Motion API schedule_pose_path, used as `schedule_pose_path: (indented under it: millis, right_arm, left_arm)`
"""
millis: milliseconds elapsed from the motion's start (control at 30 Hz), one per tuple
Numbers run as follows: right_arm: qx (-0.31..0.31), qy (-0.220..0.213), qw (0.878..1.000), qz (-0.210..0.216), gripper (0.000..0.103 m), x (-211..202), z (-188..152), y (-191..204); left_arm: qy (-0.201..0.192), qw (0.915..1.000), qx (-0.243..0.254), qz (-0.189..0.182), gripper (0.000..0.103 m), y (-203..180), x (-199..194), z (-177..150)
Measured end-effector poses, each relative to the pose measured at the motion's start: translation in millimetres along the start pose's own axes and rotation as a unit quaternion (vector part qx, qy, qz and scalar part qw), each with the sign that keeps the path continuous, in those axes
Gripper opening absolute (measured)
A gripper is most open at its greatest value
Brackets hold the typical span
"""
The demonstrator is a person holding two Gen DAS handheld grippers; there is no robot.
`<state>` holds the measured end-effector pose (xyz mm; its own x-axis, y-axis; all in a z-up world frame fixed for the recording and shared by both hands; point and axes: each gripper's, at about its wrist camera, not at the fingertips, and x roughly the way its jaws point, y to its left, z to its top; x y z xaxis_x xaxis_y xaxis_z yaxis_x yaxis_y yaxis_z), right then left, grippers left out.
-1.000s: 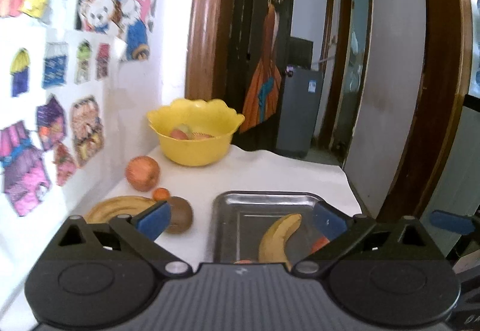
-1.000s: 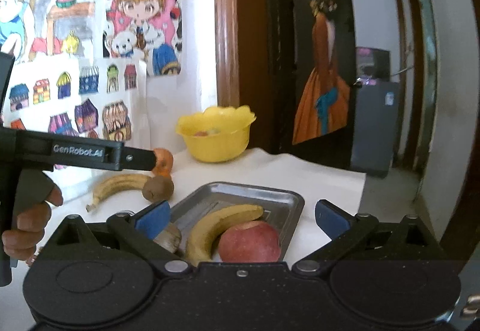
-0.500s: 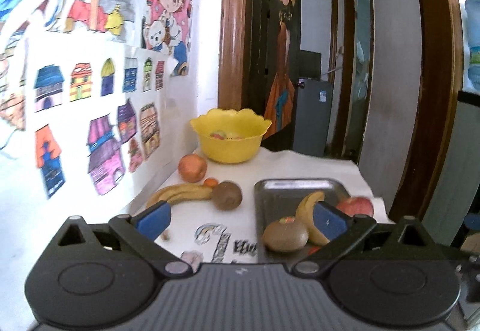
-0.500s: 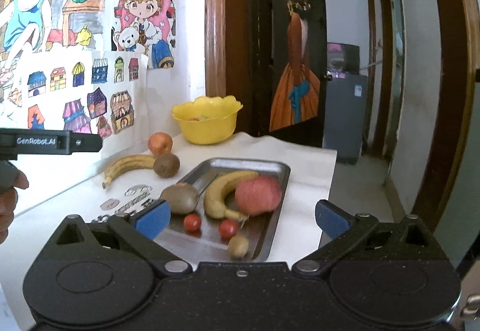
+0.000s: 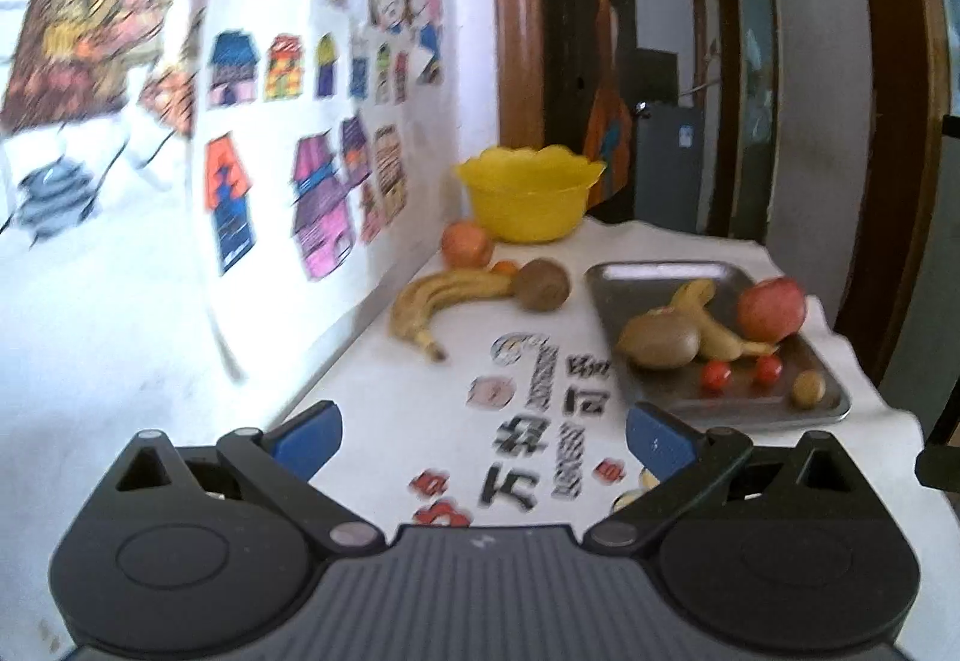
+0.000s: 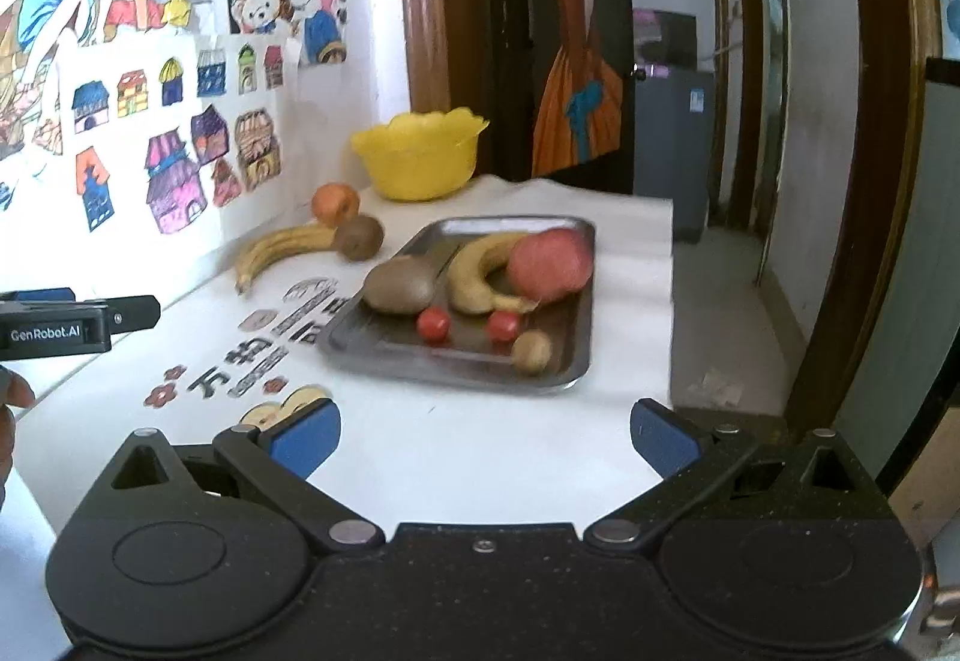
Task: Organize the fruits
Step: 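Withdraw both open tools from the tray toward the remaining fruit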
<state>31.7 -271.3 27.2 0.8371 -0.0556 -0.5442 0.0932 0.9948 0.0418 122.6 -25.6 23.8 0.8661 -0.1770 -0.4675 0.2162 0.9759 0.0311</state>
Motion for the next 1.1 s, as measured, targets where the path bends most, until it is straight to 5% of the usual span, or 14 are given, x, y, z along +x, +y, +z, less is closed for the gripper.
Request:
schedule_pose_path:
  millis: [700,1100]
  right_arm:
    - [-0.02,0.025,0.998,0.046,0.102,13.2,17.1,37.6]
    - [-0.062,-0.049,0.985,0.156,0.102,-20.7,117.7,67.6]
  left_arm:
    - [0.016,0.999,0.007,0.041,0.102,34.7,-3.4,-1.2]
    - [-0.056,0.9954,0.021,0.074,0.102,45.7,-23.9,68.2]
